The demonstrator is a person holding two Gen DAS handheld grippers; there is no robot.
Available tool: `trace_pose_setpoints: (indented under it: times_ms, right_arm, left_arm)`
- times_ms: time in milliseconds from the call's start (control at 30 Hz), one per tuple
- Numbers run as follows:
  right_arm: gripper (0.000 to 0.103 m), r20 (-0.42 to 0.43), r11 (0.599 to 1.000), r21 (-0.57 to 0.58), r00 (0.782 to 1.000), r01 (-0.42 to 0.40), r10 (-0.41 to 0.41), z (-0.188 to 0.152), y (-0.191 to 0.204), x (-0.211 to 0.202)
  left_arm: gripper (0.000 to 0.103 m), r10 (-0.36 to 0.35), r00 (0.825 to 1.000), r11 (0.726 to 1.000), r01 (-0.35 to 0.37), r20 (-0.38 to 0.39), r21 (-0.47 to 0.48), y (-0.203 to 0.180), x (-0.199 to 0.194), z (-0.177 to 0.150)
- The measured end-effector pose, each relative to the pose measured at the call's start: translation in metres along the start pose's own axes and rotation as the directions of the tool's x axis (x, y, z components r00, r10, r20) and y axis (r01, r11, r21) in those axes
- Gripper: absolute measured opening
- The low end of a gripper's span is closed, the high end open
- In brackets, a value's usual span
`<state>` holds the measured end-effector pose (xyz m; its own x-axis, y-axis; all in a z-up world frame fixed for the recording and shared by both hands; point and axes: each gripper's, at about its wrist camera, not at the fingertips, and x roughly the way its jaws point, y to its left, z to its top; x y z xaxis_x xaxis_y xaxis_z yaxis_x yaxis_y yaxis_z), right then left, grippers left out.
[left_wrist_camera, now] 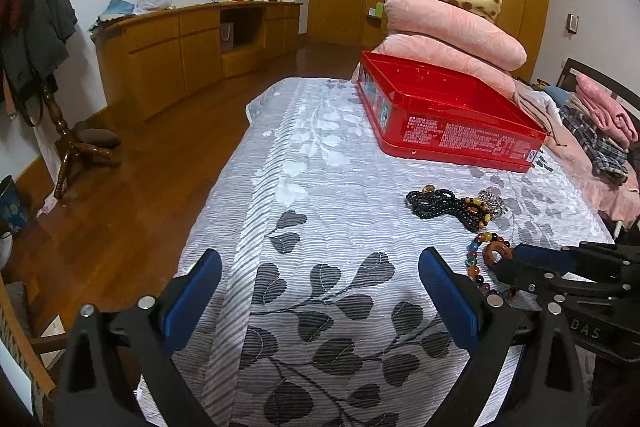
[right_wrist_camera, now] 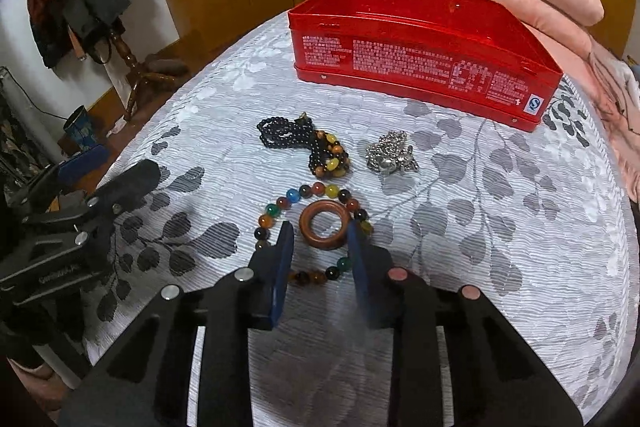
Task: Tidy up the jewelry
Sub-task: 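Close the right tool on the brown wooden ring while the left tool approaches the multicolour bracelet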
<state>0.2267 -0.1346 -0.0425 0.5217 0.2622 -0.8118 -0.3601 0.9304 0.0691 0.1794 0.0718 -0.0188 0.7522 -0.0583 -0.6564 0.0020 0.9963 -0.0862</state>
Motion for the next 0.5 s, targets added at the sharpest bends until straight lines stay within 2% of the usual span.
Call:
trace_pose_setpoints:
  times_ms: [167,233,267,467,500]
  right_arm:
    - [0.029,-0.012,1.0,-0.003,1.0,-0.005,0.005,0.003,0.002,0.013]
    - [0.026,-0.011,1.0,0.001,1.0,-0.008,0.008,0.004,0.001,0.013]
    - [0.021,-0.007,1.0,0.005,1.0,-0.003,0.003,0.003,0.0,0.013]
    - [0.019,0.025,1.0,0.02,1.0,-0.014,0.014,-0.001,-0.009,-0.002]
    - [0.009,0.031,1.0,0.023,0.999,-0.016,0.015,0.0,-0.01,-0.006]
  left_arm:
    - [0.097,-0.001,1.0,1.0,0.001,-0.001,0.004,0.0,-0.002,-0.001]
    - [0.097,0.0,1.0,1.0,0.0,-0.002,0.004,0.0,-0.001,-0.001]
    - [0.097,0.001,1.0,1.0,-0.001,-0.002,0.004,-0.001,-0.001,-0.001]
    - [0.097,-0.002,1.0,1.0,0.002,-0.005,0.009,-0.005,-0.001,-0.001]
    - [0.097,-0.008,1.0,1.0,0.008,-0.005,0.012,-0.007,-0.001,-0.001]
